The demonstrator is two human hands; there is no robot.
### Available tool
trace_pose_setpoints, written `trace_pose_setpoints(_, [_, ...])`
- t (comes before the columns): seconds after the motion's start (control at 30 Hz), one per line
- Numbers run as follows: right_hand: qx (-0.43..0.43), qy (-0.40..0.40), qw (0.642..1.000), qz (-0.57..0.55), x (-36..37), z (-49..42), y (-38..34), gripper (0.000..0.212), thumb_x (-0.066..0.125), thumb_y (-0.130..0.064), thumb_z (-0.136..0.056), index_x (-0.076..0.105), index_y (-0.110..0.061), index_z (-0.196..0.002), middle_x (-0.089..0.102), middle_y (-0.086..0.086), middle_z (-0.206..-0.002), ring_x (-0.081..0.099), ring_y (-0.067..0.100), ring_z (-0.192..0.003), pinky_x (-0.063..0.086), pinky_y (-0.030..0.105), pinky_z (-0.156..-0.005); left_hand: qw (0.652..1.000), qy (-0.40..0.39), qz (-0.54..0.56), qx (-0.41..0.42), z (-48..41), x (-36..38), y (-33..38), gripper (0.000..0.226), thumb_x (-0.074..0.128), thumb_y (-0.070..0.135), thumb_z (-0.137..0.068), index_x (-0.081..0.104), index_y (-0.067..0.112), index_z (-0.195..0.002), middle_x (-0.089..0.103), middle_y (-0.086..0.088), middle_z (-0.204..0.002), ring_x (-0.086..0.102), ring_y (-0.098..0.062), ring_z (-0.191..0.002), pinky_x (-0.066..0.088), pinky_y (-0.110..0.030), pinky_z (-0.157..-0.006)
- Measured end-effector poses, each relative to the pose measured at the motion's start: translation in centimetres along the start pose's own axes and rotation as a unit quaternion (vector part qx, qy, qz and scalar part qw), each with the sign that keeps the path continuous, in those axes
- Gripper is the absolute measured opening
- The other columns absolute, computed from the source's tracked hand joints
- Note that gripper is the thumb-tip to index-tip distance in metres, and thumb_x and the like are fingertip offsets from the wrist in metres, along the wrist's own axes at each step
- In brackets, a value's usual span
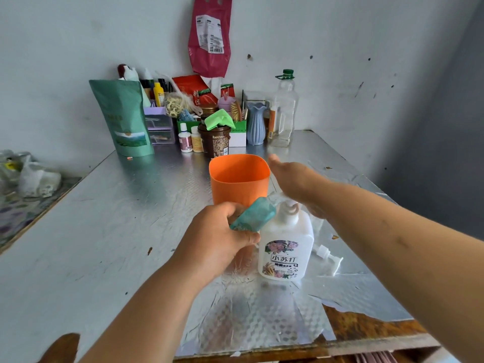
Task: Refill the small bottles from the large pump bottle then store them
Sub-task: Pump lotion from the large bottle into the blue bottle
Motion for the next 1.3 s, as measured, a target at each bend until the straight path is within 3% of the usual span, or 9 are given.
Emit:
trace_pose_setpoints(0.3, [-0.005, 0.003, 1.000, 0.018, -0.4, 0.6, -0.6, 0.063, 0.016, -0.049, -0.102, 0.024, -0.007, -0.148, 0.027, 0.014, -0.154, 0.027, 0.030, -0.141, 0.022, 0.041, -0.113, 1.000, 0.005, -0.010, 0.006, -0.2, -0.2, 0.3, 0.027, 0.084, 0.025, -0.072, 0.071, 0.029, -0.095, 0.073, 0.011, -0.090, 0.069, -0.010, -0.084, 0.055, -0.044, -0.083])
trace_pose_setpoints(0.43, [-0.010, -0.004, 0.996, 0.084, -0.3, 0.4, -0.6, 0.047, 0.015, -0.025, -0.106, 0.015, -0.009, -0.150, 0.034, 0.022, -0.146, 0.037, 0.037, -0.132, 0.033, 0.041, -0.106, 1.000, 0.006, -0.006, 0.005, -0.4, -0.1, 0.1, 0.028, 0.084, 0.026, -0.071, 0.071, 0.030, -0.095, 0.073, 0.011, -0.090, 0.069, -0.010, -0.085, 0.055, -0.044, -0.083])
trace_pose_setpoints(0.57, [-0.023, 0.013, 0.991, 0.130, -0.1, -0.7, -0.4, 0.040, 0.014, -0.017, -0.105, 0.036, 0.000, -0.134, 0.052, 0.028, -0.121, 0.052, 0.041, -0.112, 0.042, 0.038, -0.090, 1.000, 0.006, 0.000, 0.003, -0.7, 0.1, -0.3, 0.030, 0.085, 0.024, -0.068, 0.071, 0.031, -0.094, 0.074, 0.012, -0.088, 0.070, -0.010, -0.084, 0.055, -0.045, -0.083])
trace_pose_setpoints(0.7, [0.001, 0.029, 0.993, 0.114, 0.4, -1.2, 0.7, 0.037, 0.021, -0.006, -0.101, 0.031, -0.004, -0.137, 0.052, 0.022, -0.117, 0.050, 0.037, -0.116, 0.033, 0.049, -0.106, 1.000, 0.001, 0.000, -0.004, -0.5, 0.4, -0.8, 0.033, 0.085, 0.021, -0.069, 0.071, 0.032, -0.097, 0.074, 0.013, -0.089, 0.069, -0.007, -0.083, 0.055, -0.042, -0.083])
trace_pose_setpoints(0.8, [0.008, 0.013, 0.997, 0.073, 0.5, -0.8, 0.7, 0.040, 0.018, -0.017, -0.104, 0.031, -0.005, -0.140, 0.047, 0.024, -0.133, 0.046, 0.037, -0.122, 0.031, 0.045, -0.108, 1.000, 0.001, -0.004, -0.002, -0.3, 0.6, -0.7, 0.032, 0.084, 0.022, -0.070, 0.071, 0.032, -0.098, 0.074, 0.013, -0.088, 0.069, -0.007, -0.082, 0.055, -0.041, -0.083])
trace_pose_setpoints(0.93, [0.014, -0.003, 0.999, -0.035, 0.1, -0.8, 0.6, 0.068, 0.018, -0.054, -0.099, 0.033, -0.006, -0.144, 0.038, 0.012, -0.148, 0.038, 0.029, -0.134, 0.027, 0.041, -0.109, 1.000, 0.005, -0.003, 0.002, -0.3, 0.1, -0.2, 0.027, 0.084, 0.024, -0.071, 0.071, 0.032, -0.094, 0.074, 0.012, -0.086, 0.069, -0.008, -0.081, 0.055, -0.042, -0.082])
trace_pose_setpoints(1.2, [0.016, 0.000, 1.000, -0.006, -0.1, -0.7, 0.2, 0.070, 0.018, -0.057, -0.098, 0.032, -0.008, -0.146, 0.034, 0.011, -0.151, 0.033, 0.030, -0.138, 0.024, 0.044, -0.112, 1.000, 0.005, -0.001, 0.005, -0.4, -0.2, 0.2, 0.027, 0.084, 0.024, -0.072, 0.071, 0.031, -0.094, 0.074, 0.012, -0.087, 0.069, -0.008, -0.083, 0.055, -0.044, -0.083])
trace_pose_setpoints(1.3, [0.010, 0.004, 1.000, 0.008, -0.1, -0.2, -0.1, 0.064, 0.017, -0.049, -0.101, 0.030, -0.004, -0.145, 0.036, 0.016, -0.148, 0.036, 0.033, -0.135, 0.028, 0.042, -0.110, 1.000, 0.002, 0.004, 0.005, -0.4, -0.1, 0.1, 0.026, 0.084, 0.024, -0.072, 0.071, 0.032, -0.093, 0.074, 0.012, -0.087, 0.069, -0.008, -0.082, 0.055, -0.044, -0.083])
Point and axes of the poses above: each hand's wrist, its own z-axis away from the middle knuckle, its own x-axis out of the palm, y = z × x, the point moved 8 cm from there along -z, towards the middle knuckle
